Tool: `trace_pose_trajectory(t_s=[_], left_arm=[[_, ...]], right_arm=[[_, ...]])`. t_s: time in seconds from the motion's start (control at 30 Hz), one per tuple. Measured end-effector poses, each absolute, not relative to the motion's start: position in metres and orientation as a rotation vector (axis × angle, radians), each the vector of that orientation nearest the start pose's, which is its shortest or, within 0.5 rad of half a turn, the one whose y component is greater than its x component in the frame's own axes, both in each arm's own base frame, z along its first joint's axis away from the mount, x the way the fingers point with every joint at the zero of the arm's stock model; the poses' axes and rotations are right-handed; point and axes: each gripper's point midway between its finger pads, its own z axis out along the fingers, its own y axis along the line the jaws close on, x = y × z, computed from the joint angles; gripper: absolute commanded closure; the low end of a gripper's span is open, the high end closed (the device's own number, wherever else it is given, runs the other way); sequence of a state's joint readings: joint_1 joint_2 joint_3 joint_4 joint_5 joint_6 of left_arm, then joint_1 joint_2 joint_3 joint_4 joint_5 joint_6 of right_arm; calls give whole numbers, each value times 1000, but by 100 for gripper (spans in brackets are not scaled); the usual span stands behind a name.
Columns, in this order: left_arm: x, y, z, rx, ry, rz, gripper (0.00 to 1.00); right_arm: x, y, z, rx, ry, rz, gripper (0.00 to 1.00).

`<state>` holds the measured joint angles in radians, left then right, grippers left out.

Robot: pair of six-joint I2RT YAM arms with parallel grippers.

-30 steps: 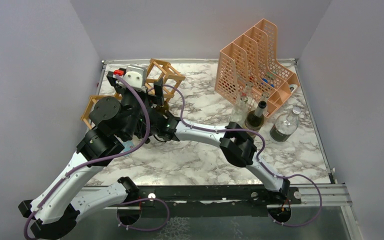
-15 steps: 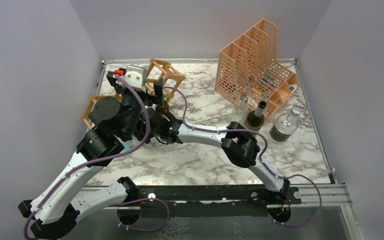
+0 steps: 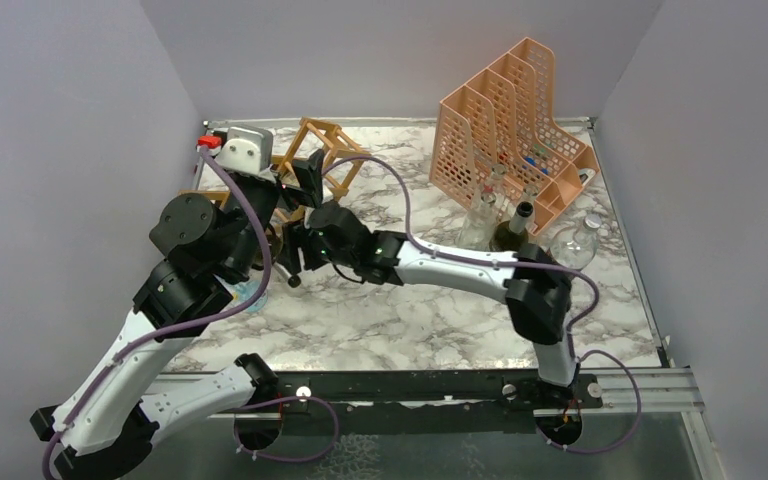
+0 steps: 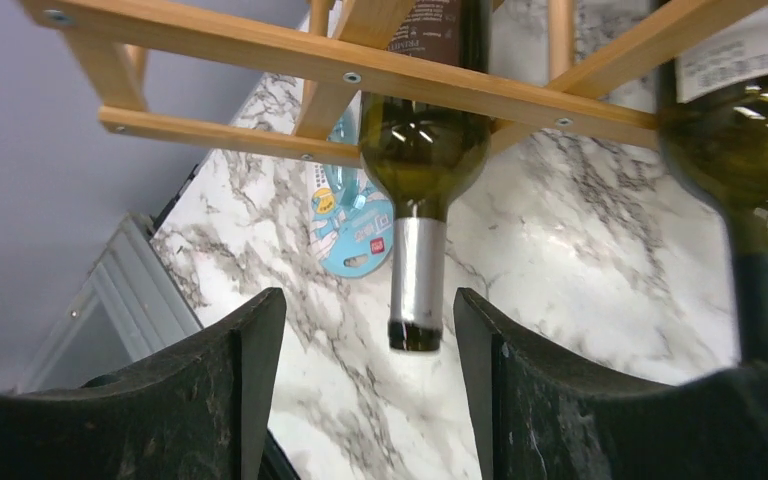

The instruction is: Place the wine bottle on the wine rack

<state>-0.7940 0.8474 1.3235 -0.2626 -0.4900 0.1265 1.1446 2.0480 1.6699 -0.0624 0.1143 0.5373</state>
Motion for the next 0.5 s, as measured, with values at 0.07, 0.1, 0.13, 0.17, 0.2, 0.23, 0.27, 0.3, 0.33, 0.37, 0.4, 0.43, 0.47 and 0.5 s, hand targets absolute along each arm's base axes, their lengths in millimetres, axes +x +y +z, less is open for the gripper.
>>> trace_pose_trajectory(t_s=[0.07, 0.1, 0.13, 0.17, 0.2, 0.23, 0.27, 0.3, 0.33, 0.37, 0.4, 0.43, 0.47, 0.5], left_arm=[[245, -129, 490, 221, 1360, -249, 1], [242, -129, 494, 223, 1350, -265, 1], [240, -129, 497, 221, 1341, -280, 1], [237, -129, 500, 220, 1331, -296, 1], [234, -128, 503, 221, 1322, -311, 1], [231, -128, 505, 222, 1314, -325, 1], [229, -128, 507, 225, 1307, -337, 1], [227, -128, 509, 224, 1300, -348, 1], [224, -127, 511, 223, 1291, -361, 1], [221, -126, 513, 220, 1279, -374, 1], [219, -126, 514, 218, 1271, -384, 1], [218, -126, 514, 218, 1267, -390, 1], [218, -127, 512, 219, 1266, -395, 1], [218, -128, 510, 221, 1270, -397, 1]], right_arm=[[243, 534, 191, -573, 2034, 936, 34], [242, 526, 199, -573, 2021, 932, 34], [242, 516, 209, -568, 2004, 925, 34], [242, 509, 216, -565, 1991, 917, 34], [243, 501, 225, -558, 1973, 906, 34], [246, 491, 234, -547, 1958, 892, 34], [249, 482, 242, -533, 1944, 874, 34], [256, 468, 251, -513, 1930, 842, 34], [263, 456, 260, -489, 1914, 813, 34], [269, 445, 269, -469, 1899, 784, 34], [276, 432, 277, -446, 1883, 752, 34], [282, 419, 285, -424, 1868, 718, 34], [287, 405, 292, -405, 1854, 679, 34], [293, 390, 301, -379, 1838, 640, 34]])
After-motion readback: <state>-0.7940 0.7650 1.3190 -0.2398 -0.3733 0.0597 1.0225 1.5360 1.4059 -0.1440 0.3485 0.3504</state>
